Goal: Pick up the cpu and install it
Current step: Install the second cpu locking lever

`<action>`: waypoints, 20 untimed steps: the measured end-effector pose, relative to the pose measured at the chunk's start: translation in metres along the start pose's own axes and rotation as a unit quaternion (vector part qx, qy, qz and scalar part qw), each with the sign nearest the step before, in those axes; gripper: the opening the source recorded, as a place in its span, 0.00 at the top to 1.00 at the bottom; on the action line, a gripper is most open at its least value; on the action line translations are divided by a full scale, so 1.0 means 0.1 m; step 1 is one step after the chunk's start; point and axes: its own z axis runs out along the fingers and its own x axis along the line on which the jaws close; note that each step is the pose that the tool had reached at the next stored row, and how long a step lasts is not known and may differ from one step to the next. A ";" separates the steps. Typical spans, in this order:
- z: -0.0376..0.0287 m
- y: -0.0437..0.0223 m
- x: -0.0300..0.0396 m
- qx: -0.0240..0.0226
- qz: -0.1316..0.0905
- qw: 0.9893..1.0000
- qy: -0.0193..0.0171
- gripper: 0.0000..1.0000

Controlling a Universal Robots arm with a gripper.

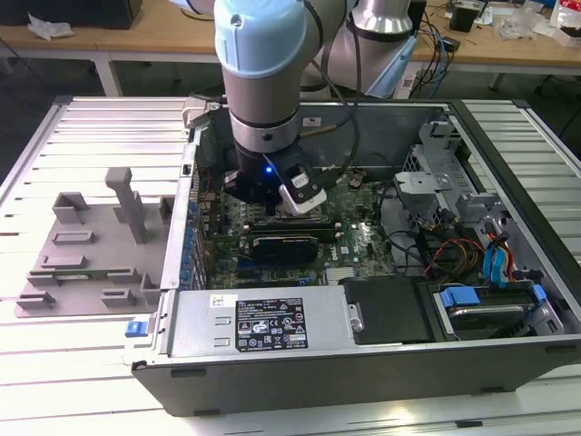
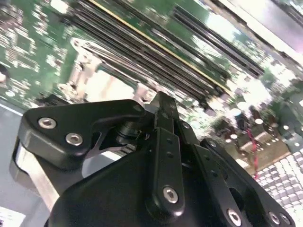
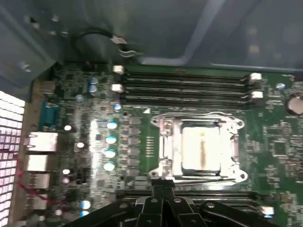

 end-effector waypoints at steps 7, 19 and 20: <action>0.048 0.205 -0.172 0.001 0.001 1.000 0.000 0.89; 0.022 0.311 -0.440 0.025 0.004 1.000 0.000 0.89; 0.021 0.314 -0.440 0.033 0.003 0.999 0.000 0.89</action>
